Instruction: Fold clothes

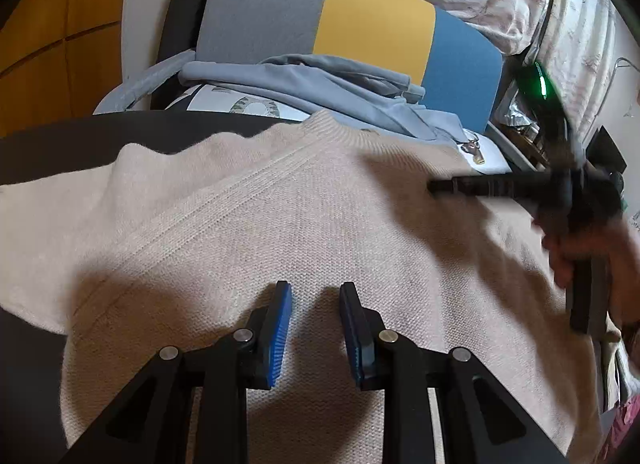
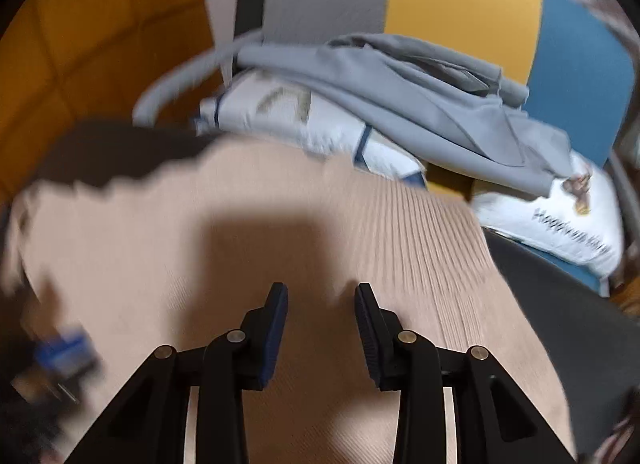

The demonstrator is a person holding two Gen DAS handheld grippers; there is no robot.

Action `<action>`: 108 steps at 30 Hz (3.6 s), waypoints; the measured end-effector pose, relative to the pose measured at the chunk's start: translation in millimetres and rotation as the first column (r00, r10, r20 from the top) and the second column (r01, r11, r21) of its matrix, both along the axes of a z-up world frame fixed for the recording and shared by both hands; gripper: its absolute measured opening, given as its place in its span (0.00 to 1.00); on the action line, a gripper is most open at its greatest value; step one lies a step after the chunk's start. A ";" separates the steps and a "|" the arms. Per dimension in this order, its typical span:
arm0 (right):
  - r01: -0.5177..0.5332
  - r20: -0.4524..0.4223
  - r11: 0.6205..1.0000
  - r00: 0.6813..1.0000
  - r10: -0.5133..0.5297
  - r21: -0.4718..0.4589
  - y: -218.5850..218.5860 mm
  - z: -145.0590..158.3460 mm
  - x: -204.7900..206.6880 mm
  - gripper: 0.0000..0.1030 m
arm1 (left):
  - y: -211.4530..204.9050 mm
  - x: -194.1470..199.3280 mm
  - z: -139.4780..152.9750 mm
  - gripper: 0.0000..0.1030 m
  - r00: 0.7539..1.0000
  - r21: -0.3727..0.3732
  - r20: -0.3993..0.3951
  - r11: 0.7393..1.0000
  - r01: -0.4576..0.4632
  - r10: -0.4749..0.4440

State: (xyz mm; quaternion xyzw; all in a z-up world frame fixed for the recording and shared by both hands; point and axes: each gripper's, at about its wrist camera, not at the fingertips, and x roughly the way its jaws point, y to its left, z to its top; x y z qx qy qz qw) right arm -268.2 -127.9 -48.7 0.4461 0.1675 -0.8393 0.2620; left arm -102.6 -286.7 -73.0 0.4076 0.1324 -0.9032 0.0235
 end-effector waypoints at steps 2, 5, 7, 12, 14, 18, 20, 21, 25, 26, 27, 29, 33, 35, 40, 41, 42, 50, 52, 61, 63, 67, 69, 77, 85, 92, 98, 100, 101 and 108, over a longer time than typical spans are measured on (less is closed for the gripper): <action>0.032 -0.067 0.999 0.997 -0.033 -0.009 12.6 -4.5 5.5 0.49 | -2.8 3.0 3.5 0.24 0.999 -0.009 0.003 0.999 -0.035 0.035; 0.108 -0.062 0.992 0.992 -0.112 -0.071 35.5 -7.4 6.1 0.57 | -10.8 11.2 1.7 0.24 0.996 0.000 0.008 0.996 -0.090 0.090; 0.110 -0.035 0.989 0.993 -0.114 -0.103 46.8 -3.8 9.2 0.57 | -13.7 16.6 -0.8 0.24 0.995 0.023 0.006 0.995 -0.101 0.100; 0.174 -0.008 0.969 0.984 -0.178 -0.177 90.7 16.9 26.3 0.43 | -11.9 18.5 2.7 0.24 0.995 0.009 0.029 0.995 -0.095 0.095; 0.251 0.014 0.950 0.967 -0.253 -0.187 117.5 19.3 23.4 0.43 | -13.3 15.1 3.6 0.24 0.994 -0.002 0.039 0.995 -0.097 0.097; 0.311 0.075 0.941 0.950 -0.303 -0.132 141.3 1.7 0.4 0.43 | -9.7 8.8 -0.8 0.24 0.990 -0.056 0.036 0.990 -0.133 0.135; 0.321 0.088 0.942 0.946 -0.313 -0.098 145.7 -9.1 -8.7 0.41 | -2.5 9.0 -1.1 0.25 0.990 -0.105 0.032 0.986 -0.132 0.136; 0.314 0.051 0.946 0.949 -0.311 -0.085 145.2 -10.0 -9.3 0.39 | 1.0 8.6 -1.0 0.25 0.990 -0.128 0.034 0.983 -0.131 0.136; 0.340 -0.042 0.939 0.938 -0.343 -0.057 146.5 -14.8 -13.1 0.39 | 5.5 11.1 -1.8 0.26 0.988 -0.146 0.033 0.979 -0.143 0.149; 0.351 -0.047 0.934 0.934 -0.354 -0.068 149.8 -15.4 -13.3 0.40 | 5.7 13.3 -1.9 0.26 0.987 -0.137 0.033 0.979 -0.150 0.156; 0.358 -0.050 0.931 0.931 -0.362 -0.076 152.2 -15.7 -13.6 0.40 | 6.0 15.4 -2.0 0.27 0.986 -0.129 0.032 0.979 -0.157 0.163; 0.374 -0.053 0.927 0.925 -0.375 -0.027 148.2 -12.0 -11.9 0.40 | 9.2 18.5 -2.1 0.27 0.985 -0.129 0.031 0.978 -0.163 0.168; 0.276 -0.055 0.956 0.958 -0.282 -0.097 111.9 14.7 22.6 0.41 | 13.2 20.2 -1.5 0.28 0.985 -0.137 0.035 0.977 -0.165 0.171; 0.129 -0.049 0.985 0.990 -0.135 -0.111 71.0 15.2 52.3 0.41 | 7.4 22.6 0.6 0.28 0.984 -0.089 0.043 0.982 -0.166 0.170; -0.020 -0.040 0.998 0.999 0.018 -0.060 0.6 -17.1 93.8 0.43 | -25.0 41.4 8.0 0.28 0.977 0.076 0.065 0.975 -0.210 0.205; -0.028 -0.072 0.999 0.997 0.025 -0.036 -7.0 -23.7 100.4 0.47 | -34.9 48.1 9.5 0.28 0.972 0.084 0.066 0.969 -0.231 0.226; -0.033 -0.121 0.999 0.992 0.030 -0.016 -10.6 -26.3 107.2 0.51 | -45.9 55.7 11.2 0.28 0.966 0.077 0.064 0.964 -0.253 0.249; -0.030 -0.146 1.000 0.989 0.030 0.003 -10.1 -26.7 110.2 0.54 | -135.1 101.9 18.7 0.28 0.948 -0.128 0.098 0.949 -0.289 0.302; -0.029 -0.154 0.999 0.988 0.030 0.014 -12.0 -27.2 111.2 0.54 | -165.7 113.9 18.5 0.28 0.936 -0.077 0.133 0.945 -0.318 0.325; -0.023 -0.169 0.999 0.985 0.029 0.033 -14.0 -27.9 115.0 0.56 | -236.4 147.9 11.1 0.28 0.909 -0.015 0.172 0.924 -0.383 0.379; -0.023 -0.169 0.999 0.985 0.029 0.035 -14.2 -28.1 114.7 0.56 | -236.2 143.8 9.8 0.28 0.922 0.011 0.157 0.933 -0.360 0.354; -0.025 -0.167 0.999 0.985 0.030 0.036 -14.4 -27.7 113.1 0.56 | -229.8 127.1 -4.3 0.29 0.926 -0.040 0.198 0.947 -0.319 0.320; -0.026 -0.163 0.999 0.986 0.032 0.041 -15.4 -27.4 111.8 0.56 | -219.1 124.1 -5.1 0.30 0.925 -0.176 0.186 0.937 -0.301 0.332; -0.156 -0.153 0.985 0.978 0.143 -0.071 -48.4 7.1 132.1 0.45 | -216.0 128.0 1.8 0.05 0.916 -0.304 0.229 0.918 -0.255 0.330; -0.406 -0.068 0.903 0.914 0.401 -0.137 -165.5 15.0 157.7 0.16 | -266.6 136.7 55.1 0.05 0.903 -0.327 0.170 0.887 -0.325 0.394; -0.376 -0.062 0.923 0.926 0.371 -0.081 -193.4 -24.4 158.0 0.16 | -352.5 118.5 81.2 0.05 0.838 -0.377 0.149 0.813 -0.443 0.525; -0.375 -0.093 0.925 0.925 0.368 -0.063 -197.8 -25.6 162.1 0.17 | -415.4 95.5 60.7 0.05 0.749 -0.443 0.166 0.727 -0.524 0.641; -0.374 -0.095 0.925 0.925 0.368 -0.065 -196.4 -26.0 162.2 0.17 | -432.4 93.6 59.2 0.08 0.701 -0.515 0.159 0.665 -0.542 0.695; -0.374 -0.096 0.925 0.925 0.368 -0.066 -195.7 -26.0 162.3 0.17 | -441.3 92.4 59.7 0.08 0.669 -0.564 0.150 0.619 -0.547 0.728; -0.373 -0.105 0.926 0.925 0.365 -0.066 -193.6 -24.5 164.8 0.17 | -417.1 102.0 75.2 0.14 0.701 -0.500 0.002 0.608 -0.617 0.713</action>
